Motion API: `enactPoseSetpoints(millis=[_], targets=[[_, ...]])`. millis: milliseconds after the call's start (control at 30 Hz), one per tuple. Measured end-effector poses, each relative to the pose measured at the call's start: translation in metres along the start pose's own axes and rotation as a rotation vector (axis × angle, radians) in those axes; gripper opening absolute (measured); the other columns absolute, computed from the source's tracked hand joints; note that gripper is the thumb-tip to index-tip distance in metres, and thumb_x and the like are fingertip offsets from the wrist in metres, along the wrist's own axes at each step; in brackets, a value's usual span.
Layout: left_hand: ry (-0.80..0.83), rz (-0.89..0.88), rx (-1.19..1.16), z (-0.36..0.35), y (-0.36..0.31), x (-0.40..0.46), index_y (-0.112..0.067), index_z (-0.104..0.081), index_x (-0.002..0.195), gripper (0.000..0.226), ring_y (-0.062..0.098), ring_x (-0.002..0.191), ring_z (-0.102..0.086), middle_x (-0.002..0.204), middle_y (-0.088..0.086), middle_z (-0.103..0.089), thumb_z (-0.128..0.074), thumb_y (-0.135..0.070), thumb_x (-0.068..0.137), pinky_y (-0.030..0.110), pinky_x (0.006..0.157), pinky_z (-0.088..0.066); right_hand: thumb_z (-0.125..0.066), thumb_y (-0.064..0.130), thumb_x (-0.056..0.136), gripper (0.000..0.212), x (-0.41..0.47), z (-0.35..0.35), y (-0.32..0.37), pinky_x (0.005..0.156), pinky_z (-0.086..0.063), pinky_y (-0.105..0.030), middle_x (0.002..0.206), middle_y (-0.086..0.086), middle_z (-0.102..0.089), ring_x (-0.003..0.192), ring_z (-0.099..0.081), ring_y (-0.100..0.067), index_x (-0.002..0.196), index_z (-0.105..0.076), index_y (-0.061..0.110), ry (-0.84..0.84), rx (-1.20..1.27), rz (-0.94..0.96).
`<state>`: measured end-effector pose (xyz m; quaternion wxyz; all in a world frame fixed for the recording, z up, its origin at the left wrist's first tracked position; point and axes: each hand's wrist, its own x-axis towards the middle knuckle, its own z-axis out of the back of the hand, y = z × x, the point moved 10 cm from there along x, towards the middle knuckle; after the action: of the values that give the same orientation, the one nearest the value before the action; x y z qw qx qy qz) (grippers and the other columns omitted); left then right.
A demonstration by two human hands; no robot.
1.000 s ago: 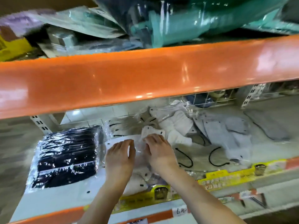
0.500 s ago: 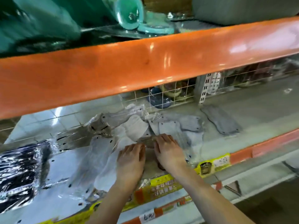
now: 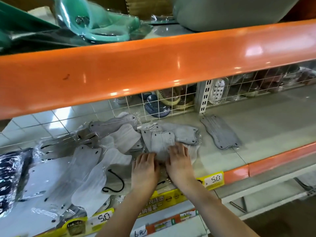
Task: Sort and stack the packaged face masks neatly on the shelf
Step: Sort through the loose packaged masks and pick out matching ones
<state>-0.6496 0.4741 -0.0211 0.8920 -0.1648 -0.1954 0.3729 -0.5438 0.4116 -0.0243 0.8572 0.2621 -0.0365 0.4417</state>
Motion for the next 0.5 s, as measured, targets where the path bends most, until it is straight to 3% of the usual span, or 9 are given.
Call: enactPoseSetpoints(millis=[100, 233, 300, 400, 500], targets=[[-0.009, -0.015, 0.003, 0.0, -0.001, -0.004, -0.013, -0.059, 0.124, 0.035, 0.029, 0.124, -0.047, 0.129, 0.008, -0.057, -0.056, -0.026, 0.092, 0.039, 0.102, -0.033, -0.074, 0.002, 0.064, 0.035, 0.001, -0.001, -0.008, 0.075, -0.052, -0.047, 0.1, -0.023, -0.06, 0.087, -0.06, -0.042, 0.097, -0.063, 0.0, -0.035, 0.11, -0.043], [0.007, -0.038, 0.017, -0.004, -0.001, -0.003, -0.021, -0.057, 0.125, 0.036, 0.021, 0.131, -0.039, 0.136, -0.002, -0.052, -0.051, -0.038, 0.094, 0.033, 0.105, -0.028, -0.063, -0.001, 0.077, 0.037, 0.008, 0.004, -0.016, 0.088, -0.042, -0.043, 0.107, -0.024, -0.058, 0.1, -0.054, -0.041, 0.113, -0.057, -0.006, -0.023, 0.233, -0.147], [-0.003, -0.057, 0.008, -0.004, -0.002, -0.002, -0.021, -0.06, 0.124, 0.034, 0.022, 0.13, -0.042, 0.134, -0.002, -0.055, -0.055, -0.034, 0.093, 0.035, 0.103, -0.031, -0.058, 0.0, 0.082, 0.036, 0.01, 0.002, -0.024, 0.09, -0.039, -0.039, 0.111, -0.022, -0.057, 0.106, -0.052, -0.037, 0.117, -0.053, -0.006, 0.02, 0.368, -0.248], [-0.019, -0.085, -0.033, -0.003, -0.005, -0.002, -0.018, -0.062, 0.122, 0.033, 0.025, 0.125, -0.047, 0.127, 0.0, -0.059, -0.061, -0.024, 0.09, 0.037, 0.1, -0.036, -0.057, 0.008, 0.089, 0.026, 0.012, 0.005, -0.034, 0.08, -0.042, -0.029, 0.103, -0.013, -0.062, 0.098, -0.058, -0.028, 0.114, -0.053, 0.002, 0.046, 0.598, -0.401], [-0.029, -0.081, -0.086, -0.002, -0.005, -0.002, -0.018, -0.061, 0.121, 0.034, 0.026, 0.118, -0.051, 0.122, 0.002, -0.061, -0.064, -0.02, 0.087, 0.036, 0.095, -0.04, -0.056, 0.013, 0.091, 0.015, 0.015, 0.007, -0.035, 0.06, -0.032, -0.024, 0.081, -0.001, -0.057, 0.078, -0.053, -0.02, 0.104, -0.053, 0.009, 0.107, 0.705, -0.46]])
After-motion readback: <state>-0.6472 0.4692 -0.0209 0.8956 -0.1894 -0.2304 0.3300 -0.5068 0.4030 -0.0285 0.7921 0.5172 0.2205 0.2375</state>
